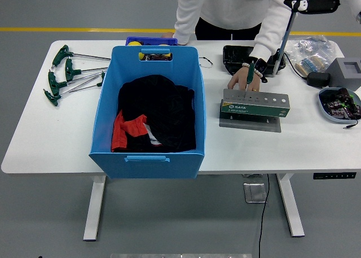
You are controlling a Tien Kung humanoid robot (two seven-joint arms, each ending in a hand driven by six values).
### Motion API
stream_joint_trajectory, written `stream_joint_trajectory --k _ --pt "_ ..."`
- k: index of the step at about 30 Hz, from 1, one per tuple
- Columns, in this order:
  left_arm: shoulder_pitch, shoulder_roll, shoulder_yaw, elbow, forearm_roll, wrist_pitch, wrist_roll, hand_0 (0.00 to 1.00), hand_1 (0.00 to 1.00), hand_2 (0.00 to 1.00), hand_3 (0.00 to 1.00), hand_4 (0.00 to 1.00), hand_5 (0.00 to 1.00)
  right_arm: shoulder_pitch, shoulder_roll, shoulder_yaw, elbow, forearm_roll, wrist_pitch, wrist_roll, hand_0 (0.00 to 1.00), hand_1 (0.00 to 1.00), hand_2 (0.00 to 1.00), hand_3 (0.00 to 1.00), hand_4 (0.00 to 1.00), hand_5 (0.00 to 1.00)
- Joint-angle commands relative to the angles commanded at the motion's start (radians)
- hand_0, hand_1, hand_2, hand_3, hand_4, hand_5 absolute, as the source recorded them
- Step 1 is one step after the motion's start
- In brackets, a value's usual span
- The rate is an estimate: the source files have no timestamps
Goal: Lift tool from toolbox,place it in box,lift tool from toolbox,place it in box
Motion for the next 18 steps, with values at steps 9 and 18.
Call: stream_joint_trajectory --k 9,18 --pt "-0.001 0.002 -0.002 -0.001 0.005 0.004 0.002 0.688 0.7 0.755 0.792 0.958 0.858 0.082 0.077 -0.036 0.145 -0.01 -0.009 -0.025 0.002 0.002 0.005 0.002 0.869 0.718" --pt "-0.001 0.002 -0.01 -0.005 0.018 0.01 0.008 0.687 0.7 0.756 0.79 0.957 0.857 0.099 0.189 -0.099 0.25 -0.013 -0.002 -0.056 0.002 0.002 0.006 0.002 0.869 0.715"
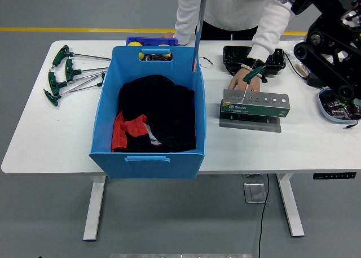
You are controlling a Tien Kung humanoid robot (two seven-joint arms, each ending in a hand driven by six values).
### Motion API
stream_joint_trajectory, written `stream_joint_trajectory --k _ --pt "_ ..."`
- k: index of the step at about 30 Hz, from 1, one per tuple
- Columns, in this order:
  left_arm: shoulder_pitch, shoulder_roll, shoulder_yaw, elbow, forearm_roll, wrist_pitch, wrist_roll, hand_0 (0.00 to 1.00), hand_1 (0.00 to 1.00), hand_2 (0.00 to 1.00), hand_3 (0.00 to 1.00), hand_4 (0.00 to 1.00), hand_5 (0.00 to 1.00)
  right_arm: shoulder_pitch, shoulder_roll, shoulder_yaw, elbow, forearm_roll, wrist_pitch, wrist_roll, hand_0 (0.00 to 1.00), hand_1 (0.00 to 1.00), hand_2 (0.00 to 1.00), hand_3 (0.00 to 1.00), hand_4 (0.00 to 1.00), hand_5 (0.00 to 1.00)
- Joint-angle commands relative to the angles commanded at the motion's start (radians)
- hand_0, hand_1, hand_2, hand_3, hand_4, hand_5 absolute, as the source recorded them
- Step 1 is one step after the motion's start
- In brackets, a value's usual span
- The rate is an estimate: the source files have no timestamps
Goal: Lift tool from toolbox,place it in box,lift tool from toolbox,place it in box
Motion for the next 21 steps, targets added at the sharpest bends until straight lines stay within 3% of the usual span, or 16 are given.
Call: stream_joint_trajectory --k 9,16,17,21 --pt "-0.003 0.0 -0.006 0.0 0.011 0.004 0.001 0.689 0.698 0.753 0.789 0.958 0.859 0.009 0.072 -0.167 0.039 0.016 0.013 -0.012 0.002 0.002 0.015 0.003 0.871 0.712" --pt "-0.007 0.001 -0.01 0.0 0.021 0.016 0.002 0.688 0.694 0.751 0.787 0.958 0.857 0.002 0.125 -0.253 0.007 0.043 0.059 -0.023 0.002 0.002 0.021 0.007 0.873 0.707" --pt "-0.008 0.001 -0.011 0.0 0.022 0.017 0.002 0.687 0.689 0.745 0.783 0.961 0.858 0.002 0.128 -0.264 0.002 0.046 0.066 -0.026 0.013 0.002 0.07 0.056 0.891 0.68" --pt "-0.011 0.001 -0.012 0.0 0.023 0.021 0.0 0.687 0.689 0.745 0.783 0.961 0.858 0.003 0.137 -0.29 -0.021 0.059 0.08 -0.029 0.013 0.002 0.07 0.056 0.891 0.68"
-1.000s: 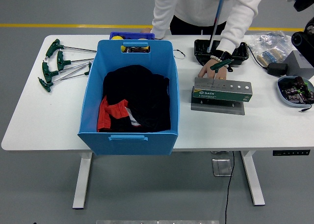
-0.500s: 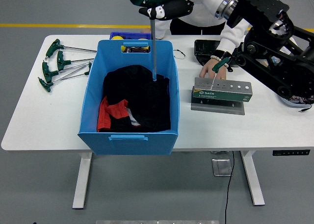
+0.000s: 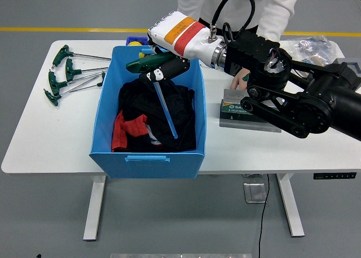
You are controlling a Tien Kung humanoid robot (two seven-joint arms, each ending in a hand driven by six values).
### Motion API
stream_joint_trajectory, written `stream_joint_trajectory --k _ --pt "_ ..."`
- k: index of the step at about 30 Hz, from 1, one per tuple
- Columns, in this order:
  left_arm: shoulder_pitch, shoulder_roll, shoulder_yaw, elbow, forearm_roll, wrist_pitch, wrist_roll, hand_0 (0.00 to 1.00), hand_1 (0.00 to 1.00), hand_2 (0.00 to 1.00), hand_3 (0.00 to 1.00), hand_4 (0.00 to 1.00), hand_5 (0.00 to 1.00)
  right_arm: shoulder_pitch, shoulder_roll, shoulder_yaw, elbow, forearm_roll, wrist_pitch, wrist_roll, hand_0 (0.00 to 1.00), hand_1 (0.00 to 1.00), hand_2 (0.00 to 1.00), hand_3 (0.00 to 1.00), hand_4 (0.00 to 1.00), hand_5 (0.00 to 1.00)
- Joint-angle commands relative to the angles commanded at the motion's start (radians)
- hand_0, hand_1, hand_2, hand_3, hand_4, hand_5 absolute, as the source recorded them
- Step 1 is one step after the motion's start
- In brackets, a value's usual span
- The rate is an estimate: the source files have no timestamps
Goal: Lift tool from toolbox,place it in box,lift tool from toolbox,place it in box
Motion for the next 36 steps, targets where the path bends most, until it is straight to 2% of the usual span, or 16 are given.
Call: stream_joint_trajectory --k 1,2,7,8,13,14,19,20,24,31,32,36 --pt "-0.001 0.0 0.0 0.0 0.0 0.001 0.0 0.687 0.689 0.745 0.783 0.961 0.858 0.0 0.002 -0.001 -0.005 0.001 0.002 0.0 0.013 0.002 0.07 0.056 0.891 0.68" --pt "-0.001 0.0 -0.001 0.0 0.001 0.002 0.0 0.684 0.685 0.743 0.779 0.959 0.856 -0.001 0.004 -0.002 -0.013 0.0 0.005 0.0 0.267 0.171 0.293 0.338 0.93 0.647" --pt "-0.004 0.0 -0.005 0.0 0.008 0.004 0.002 0.684 0.685 0.743 0.779 0.959 0.856 -0.002 0.014 -0.001 -0.048 -0.005 0.008 -0.004 0.267 0.171 0.293 0.338 0.93 0.647" --pt "-0.004 0.0 -0.005 0.0 0.009 0.004 0.002 0.682 0.683 0.741 0.778 0.959 0.856 -0.003 0.015 -0.001 -0.052 -0.006 0.007 -0.004 0.377 0.283 0.419 0.466 0.938 0.636" --pt "-0.003 -0.001 -0.008 0.0 0.013 0.005 0.003 0.682 0.683 0.741 0.778 0.959 0.856 -0.012 0.018 0.003 -0.075 -0.002 -0.002 -0.003 0.377 0.283 0.419 0.466 0.938 0.636" --pt "-0.003 -0.001 -0.009 0.0 0.014 0.006 0.003 0.682 0.683 0.738 0.777 0.959 0.855 -0.014 0.017 0.003 -0.078 -0.001 -0.001 -0.003 0.429 0.35 0.47 0.498 0.944 0.628" --pt "-0.003 -0.001 -0.016 0.0 0.025 0.007 0.005 0.682 0.683 0.738 0.777 0.959 0.855 -0.022 0.014 0.003 -0.084 0.003 -0.003 -0.003 0.429 0.35 0.47 0.498 0.944 0.628" --pt "-0.003 -0.001 -0.017 -0.001 0.026 0.008 0.005 0.682 0.678 0.737 0.774 0.952 0.848 -0.024 0.013 0.004 -0.084 0.003 -0.003 -0.002 0.451 0.397 0.494 0.52 0.939 0.632" --pt "-0.003 -0.002 -0.02 -0.001 0.031 0.009 0.006 0.682 0.678 0.737 0.774 0.952 0.848 -0.032 0.006 0.004 -0.083 0.004 0.0 -0.002 0.451 0.397 0.494 0.52 0.939 0.632" --pt "0.0 -0.002 -0.02 0.0 0.03 0.008 0.006 0.682 0.679 0.735 0.772 0.947 0.844 -0.052 -0.021 0.027 -0.092 -0.046 0.023 -0.001 0.448 0.421 0.513 0.525 0.943 0.612" --pt "0.0 -0.002 -0.019 0.0 0.03 0.008 0.006 0.682 0.678 0.734 0.771 0.946 0.844 -0.056 -0.025 0.032 -0.097 -0.059 0.026 0.0 0.491 0.483 0.555 0.53 0.968 0.612" --pt "0.001 -0.003 -0.017 0.0 0.026 0.007 0.005 0.682 0.678 0.734 0.771 0.946 0.844 -0.076 -0.048 0.061 -0.129 -0.117 0.04 -0.001 0.491 0.483 0.555 0.53 0.968 0.612"
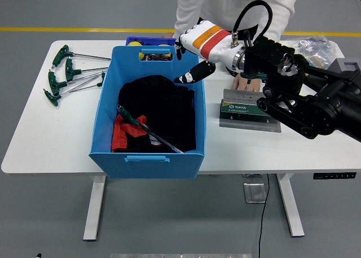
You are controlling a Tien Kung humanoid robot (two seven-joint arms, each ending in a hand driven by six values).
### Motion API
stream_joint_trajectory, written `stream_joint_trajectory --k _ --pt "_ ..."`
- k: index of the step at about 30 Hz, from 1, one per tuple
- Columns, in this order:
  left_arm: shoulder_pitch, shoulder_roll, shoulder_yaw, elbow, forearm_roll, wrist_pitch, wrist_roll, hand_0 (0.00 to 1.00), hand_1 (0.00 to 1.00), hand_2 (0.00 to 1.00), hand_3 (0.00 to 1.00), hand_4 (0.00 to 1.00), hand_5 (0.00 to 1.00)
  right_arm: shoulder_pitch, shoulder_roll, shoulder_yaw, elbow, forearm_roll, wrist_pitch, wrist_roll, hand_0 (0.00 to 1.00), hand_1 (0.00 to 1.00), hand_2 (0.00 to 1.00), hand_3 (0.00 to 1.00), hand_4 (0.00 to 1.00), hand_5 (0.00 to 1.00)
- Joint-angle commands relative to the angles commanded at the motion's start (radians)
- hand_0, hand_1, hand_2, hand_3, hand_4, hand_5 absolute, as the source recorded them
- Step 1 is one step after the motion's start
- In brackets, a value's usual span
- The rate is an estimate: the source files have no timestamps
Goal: Lift tool from toolbox,place it in box,lift tool from toolbox,place it in box
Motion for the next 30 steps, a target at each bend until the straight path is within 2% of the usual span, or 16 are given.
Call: stream_joint_trajectory --k 1,2,7,8,9,12,13,14,20,30 --pt "0.001 0.0 0.001 0.0 -0.001 0.0 0.0 0.682 0.678 0.734 0.771 0.946 0.844 -0.005 -0.006 0.007 -0.008 -0.01 0.006 -0.002 0.491 0.483 0.555 0.53 0.968 0.612" --pt "0.001 0.0 0.001 0.0 -0.001 -0.001 0.0 0.682 0.677 0.733 0.771 0.946 0.843 -0.009 -0.01 0.013 -0.014 -0.016 0.012 -0.004 0.59 0.596 0.662 0.554 0.995 0.608" --pt "0.003 -0.001 0.0 0.0 0.001 -0.002 0.002 0.682 0.677 0.733 0.771 0.946 0.843 -0.034 -0.033 0.047 -0.08 -0.03 0.071 -0.025 0.59 0.596 0.662 0.554 0.995 0.608" --pt "0.003 -0.001 0.0 0.0 0.002 -0.003 0.003 0.682 0.677 0.733 0.771 0.946 0.843 -0.037 -0.036 0.054 -0.097 -0.03 0.082 -0.029 0.639 0.622 0.685 0.577 0.998 0.627" --pt "0.004 -0.001 -0.001 0.0 0.003 -0.003 0.003 0.682 0.677 0.733 0.771 0.946 0.843 -0.04 -0.037 0.059 -0.114 -0.028 0.092 -0.033 0.639 0.622 0.685 0.577 0.998 0.627" --pt "0.003 -0.002 -0.001 0.0 0.004 -0.004 0.004 0.682 0.677 0.733 0.771 0.946 0.843 -0.04 -0.035 0.061 -0.169 -0.015 0.101 -0.031 0.639 0.622 0.685 0.577 0.998 0.627" --pt "0.003 -0.002 -0.001 0.0 0.004 -0.004 0.005 0.682 0.677 0.733 0.771 0.946 0.843 -0.038 -0.033 0.056 -0.194 -0.008 0.098 -0.026 0.639 0.622 0.685 0.577 0.998 0.627" --pt "0.002 -0.002 -0.001 -0.001 0.006 -0.005 0.006 0.681 0.677 0.733 0.771 0.945 0.843 -0.031 -0.025 0.04 -0.231 0.012 0.095 -0.013 0.702 0.64 0.688 0.572 0.998 0.623" --pt "-0.004 -0.004 -0.003 -0.002 0.014 -0.006 0.01 0.681 0.676 0.733 0.771 0.945 0.843 -0.016 0.018 -0.011 -0.385 0.081 0.084 0.02 0.713 0.639 0.68 0.575 0.998 0.627" --pt "-0.015 -0.005 0.004 -0.002 0.007 -0.006 0.007 0.681 0.677 0.734 0.771 0.945 0.842 -0.008 0.064 -0.075 -0.481 0.138 0.089 0.031 0.715 0.616 0.654 0.591 0.998 0.628"
